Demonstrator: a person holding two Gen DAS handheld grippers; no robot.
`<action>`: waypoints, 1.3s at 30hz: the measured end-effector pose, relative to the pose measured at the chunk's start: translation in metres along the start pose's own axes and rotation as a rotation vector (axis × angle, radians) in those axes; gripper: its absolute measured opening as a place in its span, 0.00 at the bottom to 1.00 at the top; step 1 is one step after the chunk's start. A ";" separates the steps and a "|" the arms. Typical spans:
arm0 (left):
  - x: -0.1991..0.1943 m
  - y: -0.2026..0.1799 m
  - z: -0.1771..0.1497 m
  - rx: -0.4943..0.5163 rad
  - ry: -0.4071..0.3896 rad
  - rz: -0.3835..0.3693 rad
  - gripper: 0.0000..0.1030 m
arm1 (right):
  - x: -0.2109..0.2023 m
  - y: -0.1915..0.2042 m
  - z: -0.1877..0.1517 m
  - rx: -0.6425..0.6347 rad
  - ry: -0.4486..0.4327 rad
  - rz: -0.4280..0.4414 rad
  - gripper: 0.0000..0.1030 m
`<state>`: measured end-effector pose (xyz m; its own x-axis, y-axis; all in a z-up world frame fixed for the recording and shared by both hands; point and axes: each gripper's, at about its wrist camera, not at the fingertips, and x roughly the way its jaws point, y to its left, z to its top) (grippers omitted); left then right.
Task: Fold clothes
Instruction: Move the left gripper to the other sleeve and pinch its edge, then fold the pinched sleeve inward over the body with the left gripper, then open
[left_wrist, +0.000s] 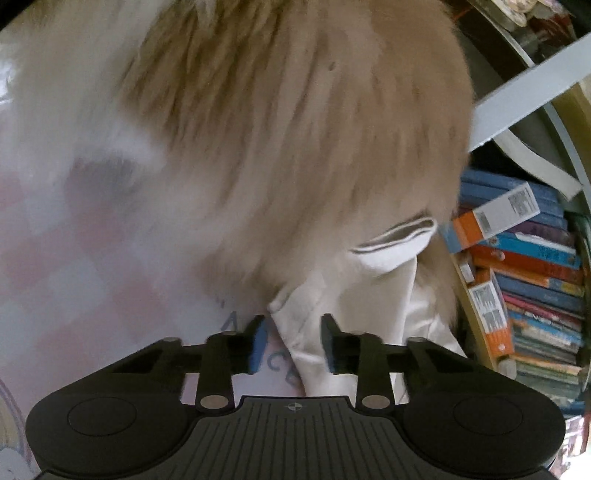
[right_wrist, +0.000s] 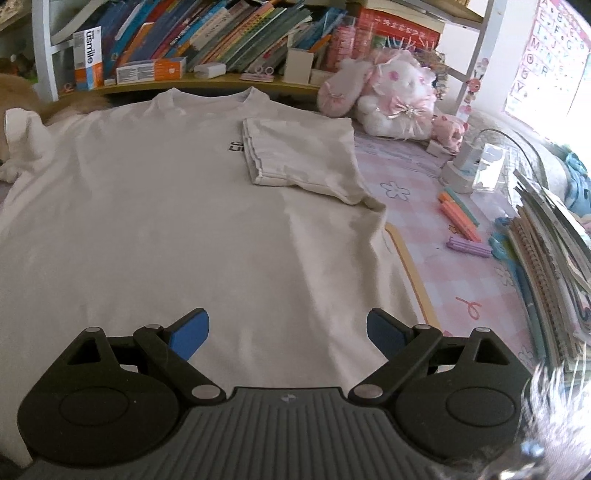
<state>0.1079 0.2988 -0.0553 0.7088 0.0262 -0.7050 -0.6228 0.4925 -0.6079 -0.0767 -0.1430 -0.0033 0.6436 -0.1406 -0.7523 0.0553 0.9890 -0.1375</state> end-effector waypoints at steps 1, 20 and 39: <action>0.001 0.001 0.000 -0.010 -0.004 -0.007 0.21 | 0.000 0.000 0.000 0.000 0.001 -0.001 0.90; -0.053 -0.160 -0.108 0.916 -0.039 -0.267 0.06 | 0.024 -0.027 0.005 0.007 0.020 0.073 0.90; -0.033 -0.119 -0.116 0.845 -0.076 0.019 0.56 | 0.046 -0.054 0.005 0.044 0.078 0.102 0.90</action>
<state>0.1203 0.1383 -0.0020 0.7398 0.0840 -0.6676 -0.1989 0.9751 -0.0978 -0.0461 -0.2023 -0.0273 0.5864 -0.0411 -0.8090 0.0277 0.9991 -0.0307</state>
